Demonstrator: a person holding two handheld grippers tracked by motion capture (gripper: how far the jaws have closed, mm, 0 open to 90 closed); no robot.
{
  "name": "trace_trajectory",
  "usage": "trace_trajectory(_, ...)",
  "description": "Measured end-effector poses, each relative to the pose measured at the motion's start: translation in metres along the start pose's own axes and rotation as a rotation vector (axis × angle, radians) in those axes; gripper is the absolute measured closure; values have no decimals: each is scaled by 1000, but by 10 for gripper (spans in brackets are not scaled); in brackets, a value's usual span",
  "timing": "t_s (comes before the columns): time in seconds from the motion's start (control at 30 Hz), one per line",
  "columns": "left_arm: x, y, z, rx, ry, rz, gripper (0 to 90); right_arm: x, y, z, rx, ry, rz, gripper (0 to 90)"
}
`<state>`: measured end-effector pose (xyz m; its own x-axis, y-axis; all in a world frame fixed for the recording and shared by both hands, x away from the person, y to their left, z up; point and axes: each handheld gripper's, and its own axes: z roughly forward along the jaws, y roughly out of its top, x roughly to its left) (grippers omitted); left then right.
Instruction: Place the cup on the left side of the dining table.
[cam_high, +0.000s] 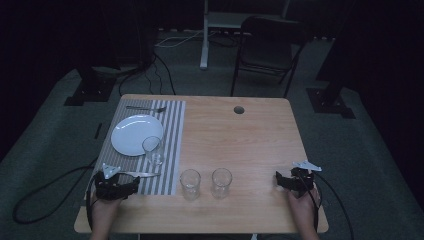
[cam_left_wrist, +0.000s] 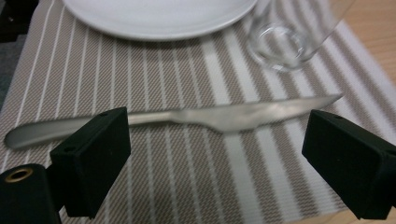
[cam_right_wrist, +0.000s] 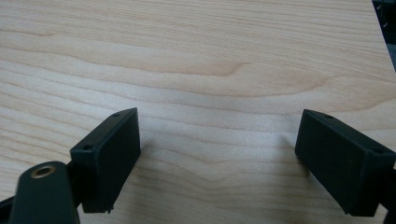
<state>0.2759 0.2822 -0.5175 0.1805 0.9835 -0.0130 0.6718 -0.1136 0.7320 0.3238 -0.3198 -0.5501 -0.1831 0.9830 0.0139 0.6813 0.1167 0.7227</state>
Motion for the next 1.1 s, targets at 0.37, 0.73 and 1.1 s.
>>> trace_trajectory(0.37,17,-19,2,28,28,-43,86,0,0,0,0,0,0,138)
trace_trajectory(0.73,29,-30,6,57,72,-40,86,0,0,0,0,0,0,138)
trace_trajectory(1.1,30,-33,6,40,70,-34,86,0,0,0,0,0,0,138)
